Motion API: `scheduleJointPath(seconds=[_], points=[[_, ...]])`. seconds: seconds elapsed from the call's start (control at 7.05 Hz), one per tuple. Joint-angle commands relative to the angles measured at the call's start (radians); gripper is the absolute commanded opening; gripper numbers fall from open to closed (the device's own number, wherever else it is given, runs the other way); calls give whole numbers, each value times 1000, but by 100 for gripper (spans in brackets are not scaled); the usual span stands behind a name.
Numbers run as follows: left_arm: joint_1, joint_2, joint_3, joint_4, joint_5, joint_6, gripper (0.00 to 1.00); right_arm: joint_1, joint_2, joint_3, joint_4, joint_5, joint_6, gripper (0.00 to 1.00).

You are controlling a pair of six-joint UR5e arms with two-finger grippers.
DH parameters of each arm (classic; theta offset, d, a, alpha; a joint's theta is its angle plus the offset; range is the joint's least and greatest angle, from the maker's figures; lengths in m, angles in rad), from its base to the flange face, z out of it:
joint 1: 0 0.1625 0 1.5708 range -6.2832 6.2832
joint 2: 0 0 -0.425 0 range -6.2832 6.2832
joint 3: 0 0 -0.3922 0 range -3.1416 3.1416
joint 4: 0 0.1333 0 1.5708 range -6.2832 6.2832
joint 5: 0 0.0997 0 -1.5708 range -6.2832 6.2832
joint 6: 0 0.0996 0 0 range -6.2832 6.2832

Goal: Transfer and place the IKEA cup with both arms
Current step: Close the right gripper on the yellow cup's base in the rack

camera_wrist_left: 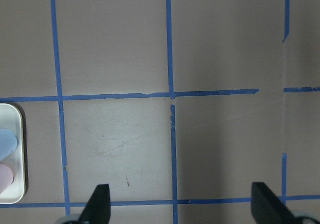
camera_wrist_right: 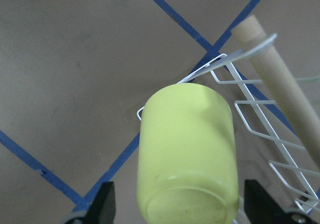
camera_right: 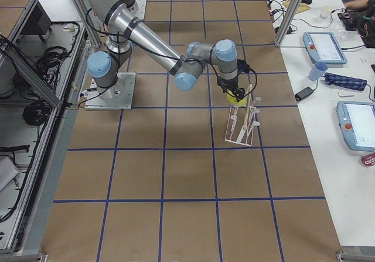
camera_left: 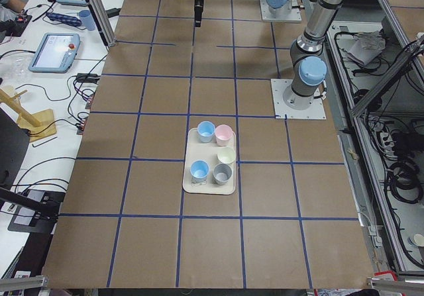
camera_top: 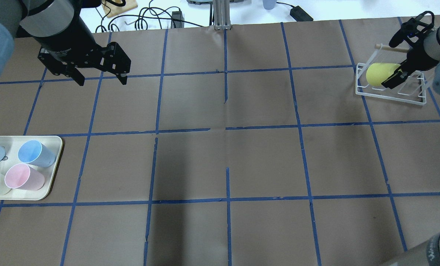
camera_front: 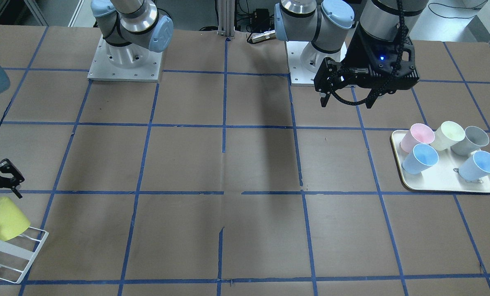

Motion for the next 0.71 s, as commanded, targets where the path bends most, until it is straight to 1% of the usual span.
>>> scheduleJointPath(seconds=[0.0, 0.14, 0.28, 0.57], points=[[0, 0, -1, 0, 0, 1, 100, 0, -1, -2, 0, 0, -2, 86], [0, 0, -1, 0, 0, 1, 100, 0, -1, -2, 0, 0, -2, 81], [0, 0, 0, 0, 0, 1, 100, 0, -1, -3, 0, -1, -2, 73], [0, 0, 0, 0, 0, 1, 100, 0, -4, -3, -2, -3, -5, 39]])
